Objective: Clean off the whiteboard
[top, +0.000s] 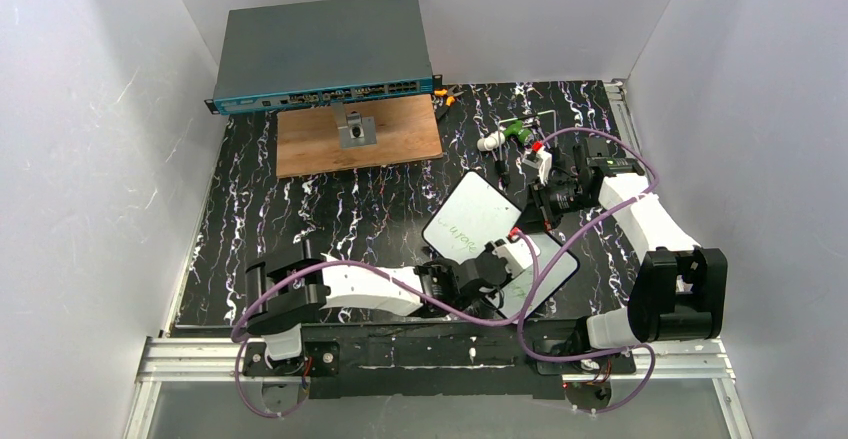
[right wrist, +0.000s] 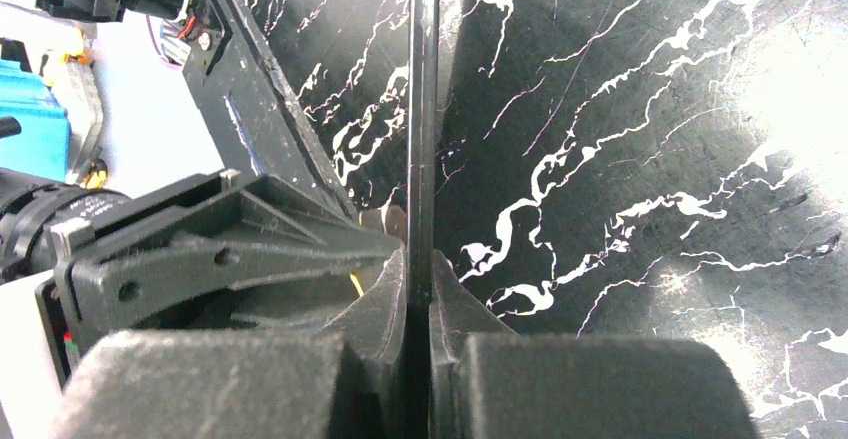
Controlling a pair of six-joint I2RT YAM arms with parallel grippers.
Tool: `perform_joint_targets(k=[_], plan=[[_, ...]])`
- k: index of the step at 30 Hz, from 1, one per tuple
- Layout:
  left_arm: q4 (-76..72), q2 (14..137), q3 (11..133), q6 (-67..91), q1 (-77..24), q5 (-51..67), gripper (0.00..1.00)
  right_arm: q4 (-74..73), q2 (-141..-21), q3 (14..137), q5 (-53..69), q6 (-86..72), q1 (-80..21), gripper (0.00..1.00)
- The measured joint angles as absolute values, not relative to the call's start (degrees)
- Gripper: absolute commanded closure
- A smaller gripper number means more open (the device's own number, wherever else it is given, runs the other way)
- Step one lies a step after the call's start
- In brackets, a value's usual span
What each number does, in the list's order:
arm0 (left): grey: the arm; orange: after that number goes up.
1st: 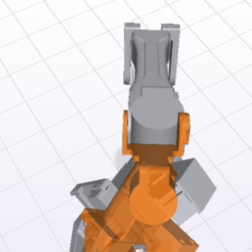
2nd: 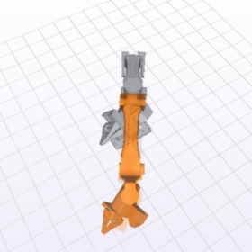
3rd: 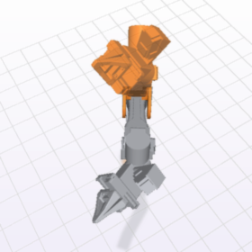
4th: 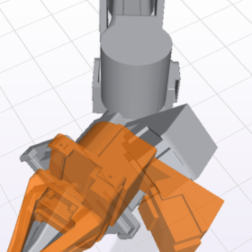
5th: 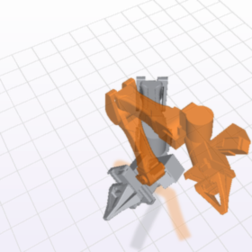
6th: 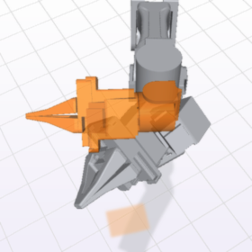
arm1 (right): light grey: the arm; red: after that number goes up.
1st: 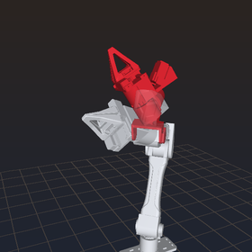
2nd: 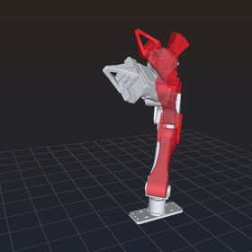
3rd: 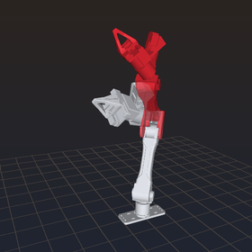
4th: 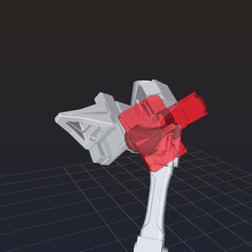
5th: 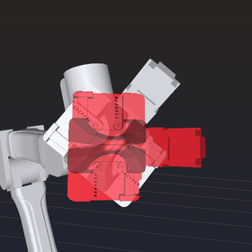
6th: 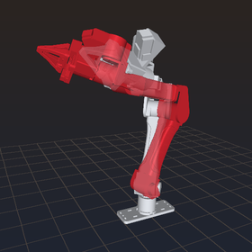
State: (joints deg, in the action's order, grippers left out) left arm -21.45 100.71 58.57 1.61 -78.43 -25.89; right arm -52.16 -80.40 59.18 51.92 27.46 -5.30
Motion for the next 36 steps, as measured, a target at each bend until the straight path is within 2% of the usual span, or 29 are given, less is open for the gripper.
perform_joint_targets(k=[18, 36], plan=[[-25.45, 99.2, 54.96, 2.09, -79.77, -21.3, 1.0, -52.27, -80.4, 59.18, 52.07, 27.62, -5.23, 0.99], [-18.02, 102.89, 61.98, 3.46, -79.2, -28.67, 1.0, -51.22, -80.38, 59.18, 51.62, 26.76, -4.6, 0.99]])
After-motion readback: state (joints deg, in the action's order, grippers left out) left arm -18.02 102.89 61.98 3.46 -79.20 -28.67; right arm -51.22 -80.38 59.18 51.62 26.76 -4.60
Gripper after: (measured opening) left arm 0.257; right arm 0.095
